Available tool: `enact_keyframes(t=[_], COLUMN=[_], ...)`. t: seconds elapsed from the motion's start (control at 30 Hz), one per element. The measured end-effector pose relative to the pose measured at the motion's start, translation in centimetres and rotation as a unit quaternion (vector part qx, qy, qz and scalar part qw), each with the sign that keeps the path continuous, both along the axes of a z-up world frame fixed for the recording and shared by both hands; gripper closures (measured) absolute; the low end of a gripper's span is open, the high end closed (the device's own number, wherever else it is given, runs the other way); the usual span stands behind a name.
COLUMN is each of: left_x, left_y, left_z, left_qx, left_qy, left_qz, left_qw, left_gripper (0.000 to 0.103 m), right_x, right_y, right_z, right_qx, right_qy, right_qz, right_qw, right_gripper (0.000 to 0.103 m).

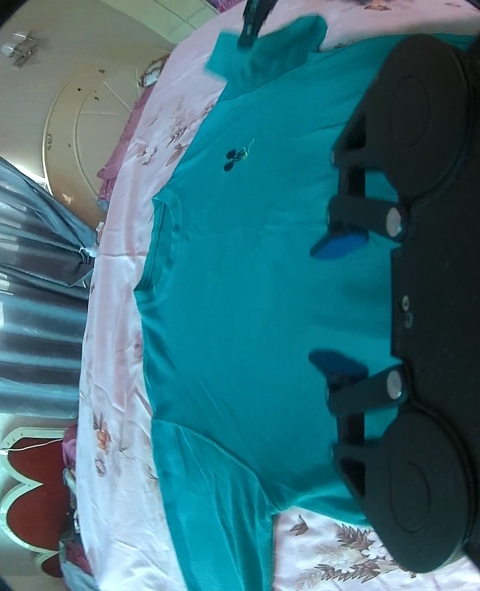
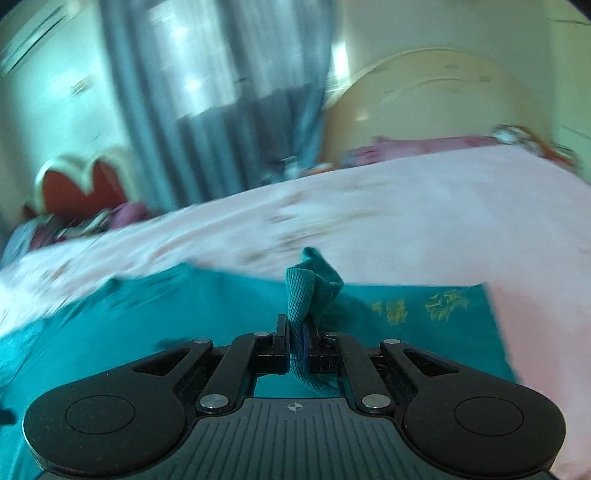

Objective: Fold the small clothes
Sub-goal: 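Carry the held cuff across the sweatshirt body with the right gripper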

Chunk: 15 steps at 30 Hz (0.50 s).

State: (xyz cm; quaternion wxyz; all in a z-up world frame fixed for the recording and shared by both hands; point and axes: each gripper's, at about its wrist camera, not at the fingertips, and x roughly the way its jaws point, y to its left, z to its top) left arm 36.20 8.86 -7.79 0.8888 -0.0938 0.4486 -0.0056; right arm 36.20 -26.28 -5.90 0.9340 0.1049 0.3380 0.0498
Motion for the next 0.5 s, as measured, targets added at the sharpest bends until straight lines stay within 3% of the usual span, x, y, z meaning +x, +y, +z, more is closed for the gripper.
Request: enact_keyframes(t=[0.07, 0.33, 0.43, 0.5], left_x=[-0.4, -1.0, -1.0, -0.8], left_y=[1.3, 5.0, 5.4, 5.4], left_z=[-0.3, -1.5, -1.2, -1.1], left_qx=[-0.017, -0.044, -0.044, -0.037], left_qy=[-0.001, 0.001, -0.013, -0.019], left_qz=[-0.006, -0.015, -0.032, -0.035], left_qw=[0.9998, 0.9989, 0.9985, 0.9985], left_gripper=[0.068, 0.068, 0.062, 0.047], right_x=[0.9, 1.1, 1.3, 1.1], right_y=[4.3, 15.1, 17.1, 18.5], right_z=[-1.0, -4.5, -5.9, -6.9], right_qx=[-0.011, -0.049, -0.049, -0.052], right_qy=[0.009, 0.037, 0.046, 0.056], right_qz=[0.029, 0.12, 0.148, 0.159], right_qw=[0.999, 0.991, 0.987, 0.984], right_gripper=[0.098, 0.098, 0.098, 0.098])
